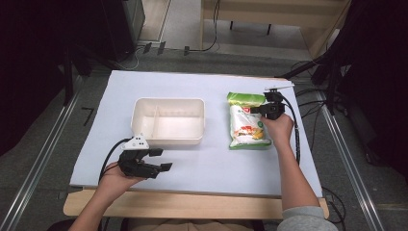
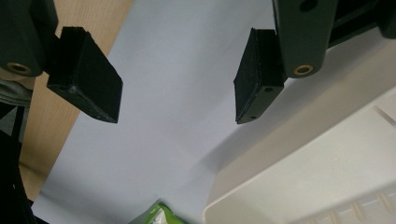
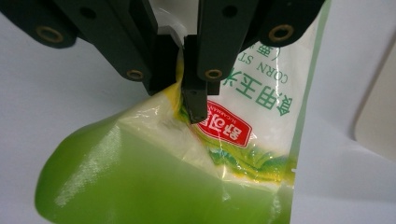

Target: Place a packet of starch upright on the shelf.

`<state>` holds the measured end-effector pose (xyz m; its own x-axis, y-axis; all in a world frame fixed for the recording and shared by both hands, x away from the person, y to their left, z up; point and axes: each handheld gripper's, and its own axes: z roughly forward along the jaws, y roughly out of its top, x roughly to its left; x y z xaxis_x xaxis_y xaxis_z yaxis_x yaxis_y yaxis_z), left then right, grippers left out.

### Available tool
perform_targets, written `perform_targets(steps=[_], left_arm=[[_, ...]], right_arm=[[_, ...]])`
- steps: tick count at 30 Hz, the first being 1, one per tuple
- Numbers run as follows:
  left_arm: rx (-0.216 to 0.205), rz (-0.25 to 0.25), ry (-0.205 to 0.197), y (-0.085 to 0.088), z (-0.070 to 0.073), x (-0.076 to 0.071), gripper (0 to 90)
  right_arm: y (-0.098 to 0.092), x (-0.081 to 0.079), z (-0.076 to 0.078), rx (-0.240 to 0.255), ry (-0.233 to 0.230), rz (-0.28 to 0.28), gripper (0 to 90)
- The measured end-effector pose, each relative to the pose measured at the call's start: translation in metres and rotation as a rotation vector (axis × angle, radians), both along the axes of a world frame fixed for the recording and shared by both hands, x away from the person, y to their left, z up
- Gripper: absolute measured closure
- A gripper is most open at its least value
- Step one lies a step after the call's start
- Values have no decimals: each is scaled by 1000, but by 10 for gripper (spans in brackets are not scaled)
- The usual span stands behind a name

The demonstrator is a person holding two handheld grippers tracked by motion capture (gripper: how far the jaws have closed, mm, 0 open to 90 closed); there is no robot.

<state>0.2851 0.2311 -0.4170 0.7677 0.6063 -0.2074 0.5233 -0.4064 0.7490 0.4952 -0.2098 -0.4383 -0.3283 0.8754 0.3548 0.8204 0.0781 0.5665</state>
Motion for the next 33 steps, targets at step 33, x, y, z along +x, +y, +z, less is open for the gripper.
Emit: perform_targets(steps=[33], left_arm=[[-8,-16,2,-10,0,12,320]], right_arm=[[13,-79,86,37,-176,146,890]])
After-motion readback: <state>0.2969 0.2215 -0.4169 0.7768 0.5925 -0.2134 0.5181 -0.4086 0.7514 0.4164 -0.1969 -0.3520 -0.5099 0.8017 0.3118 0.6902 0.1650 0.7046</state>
